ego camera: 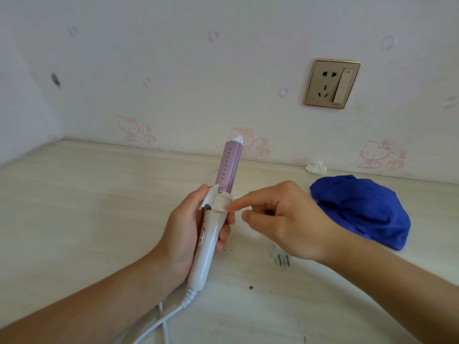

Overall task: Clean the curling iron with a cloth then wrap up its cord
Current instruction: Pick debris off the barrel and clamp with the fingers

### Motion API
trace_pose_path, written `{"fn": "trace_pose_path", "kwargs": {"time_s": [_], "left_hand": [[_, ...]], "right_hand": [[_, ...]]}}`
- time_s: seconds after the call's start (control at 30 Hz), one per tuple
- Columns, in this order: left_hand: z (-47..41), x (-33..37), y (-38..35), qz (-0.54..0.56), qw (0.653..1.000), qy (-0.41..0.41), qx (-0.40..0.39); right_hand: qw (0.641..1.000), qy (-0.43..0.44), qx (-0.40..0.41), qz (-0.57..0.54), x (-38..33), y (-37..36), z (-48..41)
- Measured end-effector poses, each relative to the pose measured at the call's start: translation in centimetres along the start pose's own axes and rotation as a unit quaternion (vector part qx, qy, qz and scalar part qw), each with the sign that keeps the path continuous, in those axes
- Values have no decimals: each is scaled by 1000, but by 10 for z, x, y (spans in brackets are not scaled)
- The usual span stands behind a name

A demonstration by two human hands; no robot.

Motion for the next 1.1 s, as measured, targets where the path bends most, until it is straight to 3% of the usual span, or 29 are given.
{"fn": "trace_pose_path", "kwargs": {"time_s": [0.1, 0.27, 0.4, 0.57, 0.7, 0.87, 1.0, 1.1], "left_hand": [[1, 0, -1, -11, 1000, -3, -2], [0, 1, -1, -2, 1000, -6, 13], [2, 1, -2, -17, 1000, -14, 2], [1, -1, -2, -29, 999, -10, 10], [2, -1, -3, -21, 1000, -11, 3], [1, -1, -1, -8, 999, 18, 30], [2, 0, -3, -15, 999, -1, 29], [2, 0, -3, -23, 999, 1, 25]], "right_hand": [[999, -4, 42, 10, 1, 7, -4], [999, 17, -26, 21, -9, -3, 3], [998, 21, 41, 37, -10, 12, -6], [994, 56, -61, 77, -25, -2, 5], [996, 21, 23, 89, -16, 9, -6], [992, 63, -73, 82, -26, -8, 7], [997, 28, 24, 65, -13, 5, -5], [996, 58, -34, 55, -18, -3, 2]]}}
Point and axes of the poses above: each hand's wrist, its own z-axis away from the middle knuckle, its own y-axis out of the back of the hand, x = y × z, the point moved 4 cm from there along -z, towards the middle knuckle, and after that the axes turned 10 degrees about x, right-handed, at the moved point
